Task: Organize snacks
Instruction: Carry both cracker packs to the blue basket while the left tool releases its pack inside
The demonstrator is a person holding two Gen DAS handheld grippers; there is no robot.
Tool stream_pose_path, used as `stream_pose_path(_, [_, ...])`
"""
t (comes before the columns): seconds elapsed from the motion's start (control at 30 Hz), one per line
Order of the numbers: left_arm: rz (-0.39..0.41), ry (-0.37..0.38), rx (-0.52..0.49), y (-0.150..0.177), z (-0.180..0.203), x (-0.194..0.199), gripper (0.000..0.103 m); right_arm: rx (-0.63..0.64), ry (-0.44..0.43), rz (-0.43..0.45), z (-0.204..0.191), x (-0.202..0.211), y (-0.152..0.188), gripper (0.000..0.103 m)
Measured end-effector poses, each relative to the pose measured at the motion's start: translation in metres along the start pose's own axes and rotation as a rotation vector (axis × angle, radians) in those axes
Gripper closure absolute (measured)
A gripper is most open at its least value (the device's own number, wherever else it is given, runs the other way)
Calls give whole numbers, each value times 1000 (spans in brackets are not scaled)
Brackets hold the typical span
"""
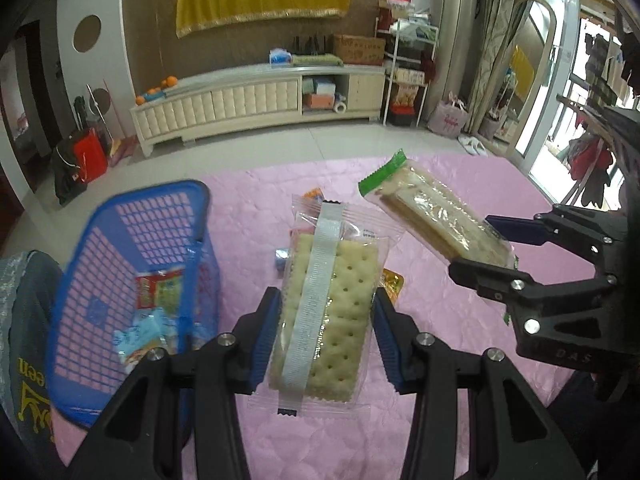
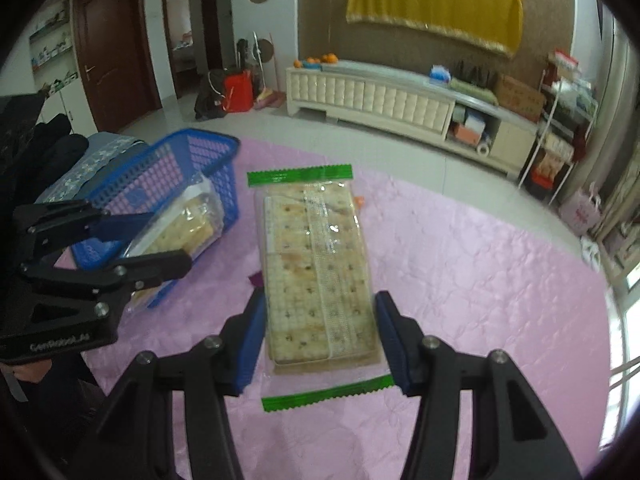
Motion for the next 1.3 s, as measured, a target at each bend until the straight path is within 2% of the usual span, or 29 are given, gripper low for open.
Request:
stream_pose_path(0.33, [65, -50, 13, -3, -46, 57, 60, 69, -39, 73, -53, 27, -32, 45])
stream_pose_path(0.63, [80, -124, 41, 5, -107, 87, 59, 134, -109, 76, -116, 8, -46, 45])
stream_pose_path(0.93, [42, -173, 76, 26, -163, 89, 59, 170, -180, 33, -166, -26, -52, 45])
stream_pose_path(1.3, [-33, -155, 119, 49, -190, 53, 59, 176, -191, -76, -193, -77, -44, 45])
Point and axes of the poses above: each gripper's, at about its wrist camera, not at the fingertips, and x roughly against the way its jaws point, z to its right, y to its underside, the point moved 4 cm from there along -x, roughly the way its jaws point, and after that the axes turned 14 degrees about z, right-handed, at the moved point
